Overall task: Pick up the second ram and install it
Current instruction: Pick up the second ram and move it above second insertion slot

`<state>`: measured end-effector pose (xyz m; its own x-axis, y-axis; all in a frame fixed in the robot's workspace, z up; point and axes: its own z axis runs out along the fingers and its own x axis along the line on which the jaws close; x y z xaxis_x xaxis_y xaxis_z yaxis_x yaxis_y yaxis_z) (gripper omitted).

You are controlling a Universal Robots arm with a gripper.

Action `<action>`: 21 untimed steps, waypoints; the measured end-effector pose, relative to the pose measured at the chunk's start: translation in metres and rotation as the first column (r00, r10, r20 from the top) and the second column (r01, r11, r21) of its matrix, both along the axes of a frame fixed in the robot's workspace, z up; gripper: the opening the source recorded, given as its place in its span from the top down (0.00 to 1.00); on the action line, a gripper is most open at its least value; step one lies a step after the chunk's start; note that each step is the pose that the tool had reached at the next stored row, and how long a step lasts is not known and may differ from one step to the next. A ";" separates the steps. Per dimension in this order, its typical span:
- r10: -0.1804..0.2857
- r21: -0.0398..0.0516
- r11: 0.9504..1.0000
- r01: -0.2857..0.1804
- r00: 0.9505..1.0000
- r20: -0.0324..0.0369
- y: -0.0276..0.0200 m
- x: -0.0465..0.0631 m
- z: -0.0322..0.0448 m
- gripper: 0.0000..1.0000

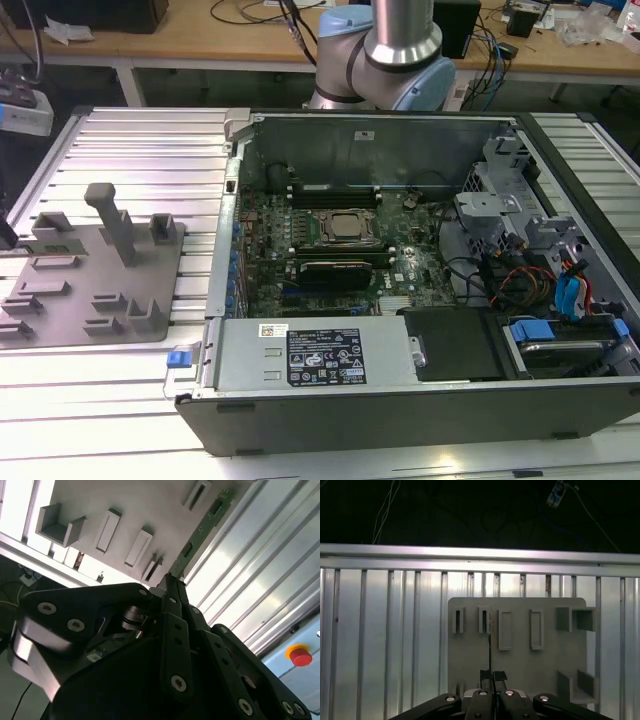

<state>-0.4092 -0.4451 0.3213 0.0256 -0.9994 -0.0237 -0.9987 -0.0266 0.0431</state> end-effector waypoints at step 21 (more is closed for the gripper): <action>0.000 0.000 1.000 0.000 1.000 0.001 0.0002 0.000 0.0790 0.91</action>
<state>-0.4092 -0.4449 0.4003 0.0256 -0.9994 -0.0237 -0.9987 -0.0266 0.0425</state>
